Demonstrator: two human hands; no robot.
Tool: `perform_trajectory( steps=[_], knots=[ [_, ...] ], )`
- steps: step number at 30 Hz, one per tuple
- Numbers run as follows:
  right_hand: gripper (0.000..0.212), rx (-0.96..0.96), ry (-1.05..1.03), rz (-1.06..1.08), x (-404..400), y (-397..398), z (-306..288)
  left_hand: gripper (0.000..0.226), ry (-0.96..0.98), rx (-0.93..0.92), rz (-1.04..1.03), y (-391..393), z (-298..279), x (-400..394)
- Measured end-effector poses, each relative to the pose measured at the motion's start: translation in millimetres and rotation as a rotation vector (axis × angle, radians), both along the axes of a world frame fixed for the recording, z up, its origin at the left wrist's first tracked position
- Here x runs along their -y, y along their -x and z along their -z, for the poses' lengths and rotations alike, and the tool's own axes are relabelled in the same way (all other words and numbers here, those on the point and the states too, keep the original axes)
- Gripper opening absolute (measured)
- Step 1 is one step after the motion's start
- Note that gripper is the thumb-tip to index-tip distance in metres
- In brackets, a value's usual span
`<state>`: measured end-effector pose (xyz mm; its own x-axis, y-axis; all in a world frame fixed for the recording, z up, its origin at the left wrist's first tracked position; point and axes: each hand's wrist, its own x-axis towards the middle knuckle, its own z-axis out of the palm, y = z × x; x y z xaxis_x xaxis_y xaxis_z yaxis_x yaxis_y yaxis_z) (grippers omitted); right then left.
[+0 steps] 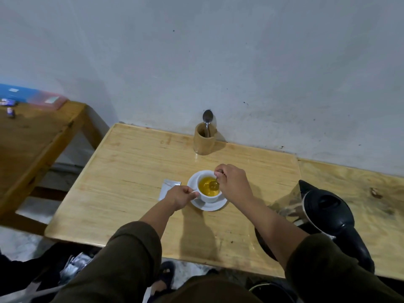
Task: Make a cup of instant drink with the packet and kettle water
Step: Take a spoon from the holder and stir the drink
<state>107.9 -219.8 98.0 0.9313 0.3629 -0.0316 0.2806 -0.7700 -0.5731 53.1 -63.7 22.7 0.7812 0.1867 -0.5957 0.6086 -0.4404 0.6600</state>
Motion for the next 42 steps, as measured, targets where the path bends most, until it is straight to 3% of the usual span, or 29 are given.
perform_trajectory(
  steps=[5, 11, 19, 27, 35, 42],
  knots=[
    [0.019, 0.056, -0.120, 0.025, 3, 4, 7, 0.046, 0.037, -0.013, -0.046, 0, 3, 0],
    [0.012, -0.029, -0.237, 0.066, 2, 5, 7, 0.042, 0.088, -0.009, -0.080, 0, 5, -1],
    [0.015, 0.069, -0.100, 0.010, 2, 1, 7, 0.042, 0.098, -0.004, -0.084, -1, 6, -2],
    [0.011, 0.022, -0.221, 0.077, -5, 5, 10, 0.040, 0.147, -0.011, -0.103, -2, 6, -4],
    [0.014, 0.049, -0.099, 0.032, -7, 3, 8, 0.043, 0.144, -0.011, -0.071, -2, 6, -6],
    [0.014, 0.083, -0.180, 0.020, -4, 5, 11, 0.040, 0.154, -0.012, -0.087, -3, 4, -6]
  ],
)
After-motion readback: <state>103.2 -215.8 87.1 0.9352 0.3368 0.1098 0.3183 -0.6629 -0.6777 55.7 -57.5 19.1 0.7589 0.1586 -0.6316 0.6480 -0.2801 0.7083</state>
